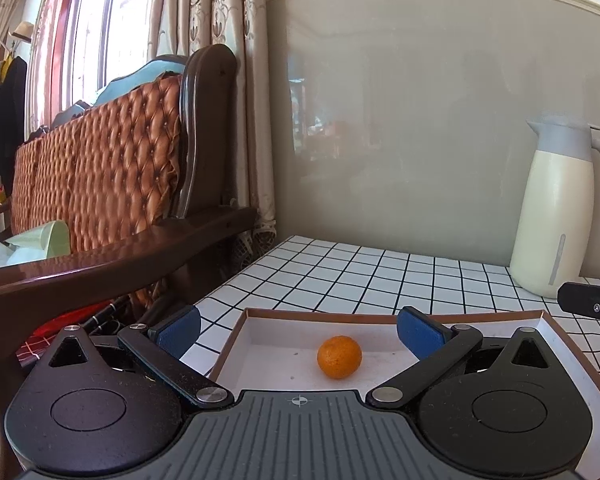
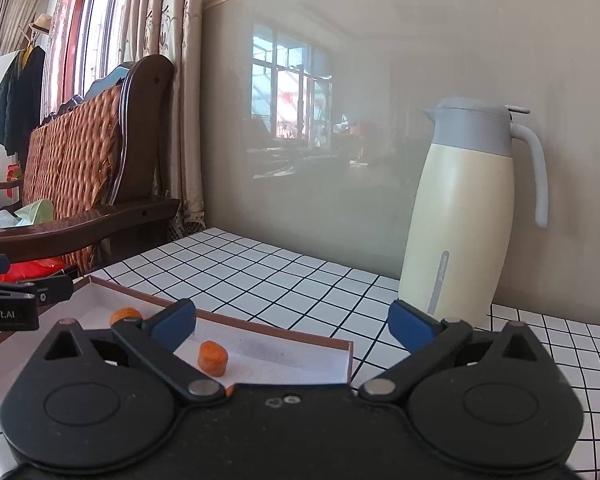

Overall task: Organize fruits
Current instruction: 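Withdraw both open tools from the box toward the remaining fruits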

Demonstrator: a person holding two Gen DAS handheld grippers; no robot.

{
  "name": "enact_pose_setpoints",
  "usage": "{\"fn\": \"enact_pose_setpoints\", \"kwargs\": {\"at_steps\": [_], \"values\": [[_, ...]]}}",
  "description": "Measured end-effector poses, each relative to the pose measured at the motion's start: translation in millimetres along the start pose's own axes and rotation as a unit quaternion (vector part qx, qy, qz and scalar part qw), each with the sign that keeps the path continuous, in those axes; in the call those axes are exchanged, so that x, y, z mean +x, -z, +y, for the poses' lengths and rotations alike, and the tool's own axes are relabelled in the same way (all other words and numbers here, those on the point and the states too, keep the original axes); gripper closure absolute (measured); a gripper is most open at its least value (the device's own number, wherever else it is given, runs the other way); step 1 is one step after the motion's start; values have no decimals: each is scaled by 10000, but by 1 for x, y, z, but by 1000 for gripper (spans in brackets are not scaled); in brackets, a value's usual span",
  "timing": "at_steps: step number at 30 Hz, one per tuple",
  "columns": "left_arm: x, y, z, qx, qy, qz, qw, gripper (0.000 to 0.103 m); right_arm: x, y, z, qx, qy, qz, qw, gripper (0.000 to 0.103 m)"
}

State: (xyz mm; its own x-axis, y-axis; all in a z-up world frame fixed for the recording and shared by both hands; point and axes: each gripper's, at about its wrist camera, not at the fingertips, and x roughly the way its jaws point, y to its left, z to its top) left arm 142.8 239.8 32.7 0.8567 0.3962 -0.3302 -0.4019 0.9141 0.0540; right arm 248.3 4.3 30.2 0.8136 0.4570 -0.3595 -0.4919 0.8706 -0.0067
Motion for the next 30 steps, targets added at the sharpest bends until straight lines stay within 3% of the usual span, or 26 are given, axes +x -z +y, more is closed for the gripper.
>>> {"fn": "enact_pose_setpoints", "kwargs": {"at_steps": [16, 30], "values": [[-8, -2, 0, 1, -24, -9, 10000, 0, -8, 2, -1, -31, 19, 68, 10000, 6], [-43, 1, -15, 26, 174, -115, 9998, 0, -49, 13, -9, 53, 53, -45, 10000, 6]]}}
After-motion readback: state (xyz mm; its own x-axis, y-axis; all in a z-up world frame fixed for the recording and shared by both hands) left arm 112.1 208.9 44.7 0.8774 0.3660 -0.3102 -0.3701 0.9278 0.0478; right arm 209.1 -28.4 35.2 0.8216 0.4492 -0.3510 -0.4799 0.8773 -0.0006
